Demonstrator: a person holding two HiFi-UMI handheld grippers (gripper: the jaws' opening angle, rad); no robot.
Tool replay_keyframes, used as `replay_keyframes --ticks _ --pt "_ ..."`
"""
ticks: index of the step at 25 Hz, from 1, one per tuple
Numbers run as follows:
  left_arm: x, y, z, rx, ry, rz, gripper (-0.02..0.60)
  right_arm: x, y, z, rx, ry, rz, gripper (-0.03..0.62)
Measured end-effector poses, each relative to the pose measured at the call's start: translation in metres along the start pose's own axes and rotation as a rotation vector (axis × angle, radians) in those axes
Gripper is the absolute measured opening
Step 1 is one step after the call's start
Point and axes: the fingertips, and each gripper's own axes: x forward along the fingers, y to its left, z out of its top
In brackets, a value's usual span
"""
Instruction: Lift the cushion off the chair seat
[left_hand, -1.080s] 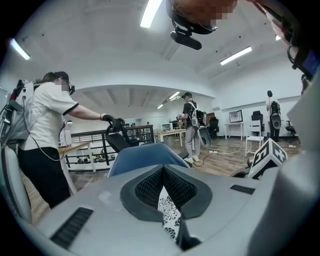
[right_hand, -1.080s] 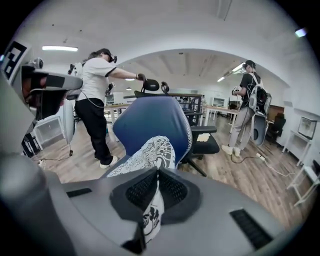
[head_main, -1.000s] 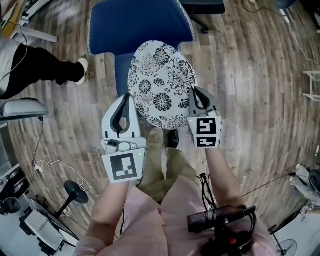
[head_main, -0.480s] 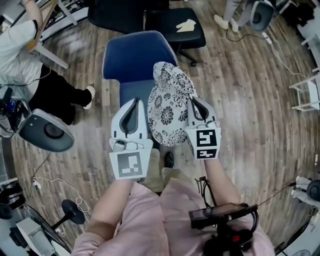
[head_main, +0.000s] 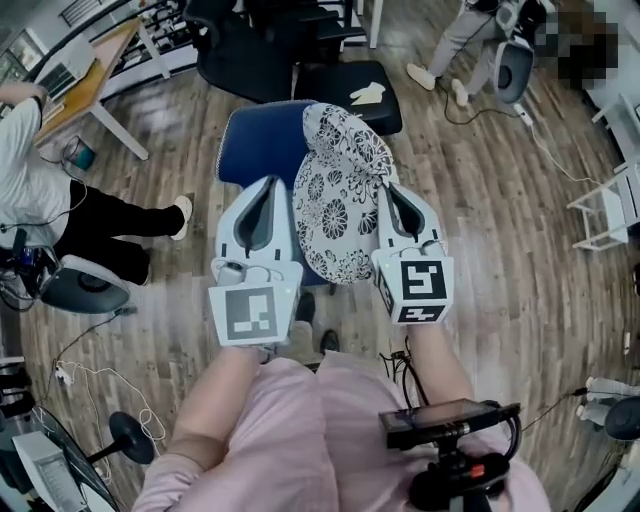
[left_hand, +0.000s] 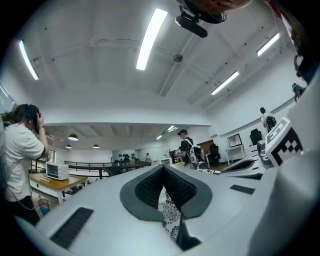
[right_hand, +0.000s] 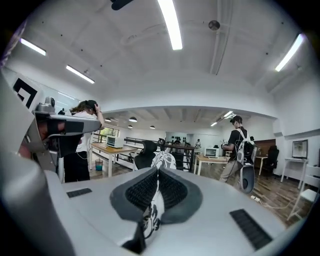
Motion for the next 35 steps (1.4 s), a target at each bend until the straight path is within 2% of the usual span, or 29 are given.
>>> replay_keyframes --ticks 3,8,35 --pt "0.001 0.0 0.016 0.018 -0.021 -0.002 0.011 -0.002 -0.001 0.02 -0.01 -0.034 0.003 0.005" --pt "-0.002 0.002 0.027 0.0 -0.037 0.002 0.011 -0.008 0.002 0.038 -0.021 -0.073 0.0 0.005" --pt "0.005 0.006 0.035 0.018 -0.035 0.028 0.011 -0.008 0.009 0.052 -0.038 -0.1 0.015 0.003"
